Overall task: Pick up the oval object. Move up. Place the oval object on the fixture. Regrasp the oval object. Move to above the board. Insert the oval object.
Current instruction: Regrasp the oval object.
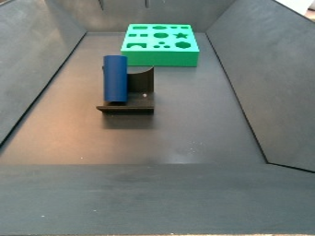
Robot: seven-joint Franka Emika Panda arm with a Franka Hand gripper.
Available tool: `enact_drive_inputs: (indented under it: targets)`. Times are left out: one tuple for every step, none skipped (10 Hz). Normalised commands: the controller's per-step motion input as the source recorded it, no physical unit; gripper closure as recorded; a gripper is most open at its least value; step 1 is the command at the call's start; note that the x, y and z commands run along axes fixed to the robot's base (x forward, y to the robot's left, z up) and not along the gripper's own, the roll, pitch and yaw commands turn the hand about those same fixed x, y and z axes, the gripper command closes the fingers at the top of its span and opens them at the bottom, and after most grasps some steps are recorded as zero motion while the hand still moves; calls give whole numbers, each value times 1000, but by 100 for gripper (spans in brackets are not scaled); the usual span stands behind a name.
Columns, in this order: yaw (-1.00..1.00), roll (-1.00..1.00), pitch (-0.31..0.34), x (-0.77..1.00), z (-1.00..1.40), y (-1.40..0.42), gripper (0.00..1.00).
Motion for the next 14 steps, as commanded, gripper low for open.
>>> enact_drive_inputs:
  targets:
    - [31, 1000, 48, -18, 8, -11, 0]
    - [32, 1000, 45, -21, 9, -13, 0]
    - [32, 1000, 40, -25, 7, -24, 0]
    - [33, 1000, 35, -24, 3, -19, 0]
    - [34, 1000, 31, -23, 8, -20, 0]
    - [35, 1000, 27, -17, 9, -21, 0]
    - [36, 1000, 25, -14, 7, -17, 0]
    - [37, 1000, 26, -16, 7, -21, 0]
    - [39, 1000, 31, -10, 14, -17, 0]
    - [41, 1000, 35, -1, 13, -19, 0]
    - [43, 1000, 40, 11, 1, -19, 0]
    - [48, 1000, 48, 28, -6, -23, 0]
    - [51, 1000, 56, 43, -9, -22, 0]
    - [55, 1000, 67, 57, -11, -26, 0]
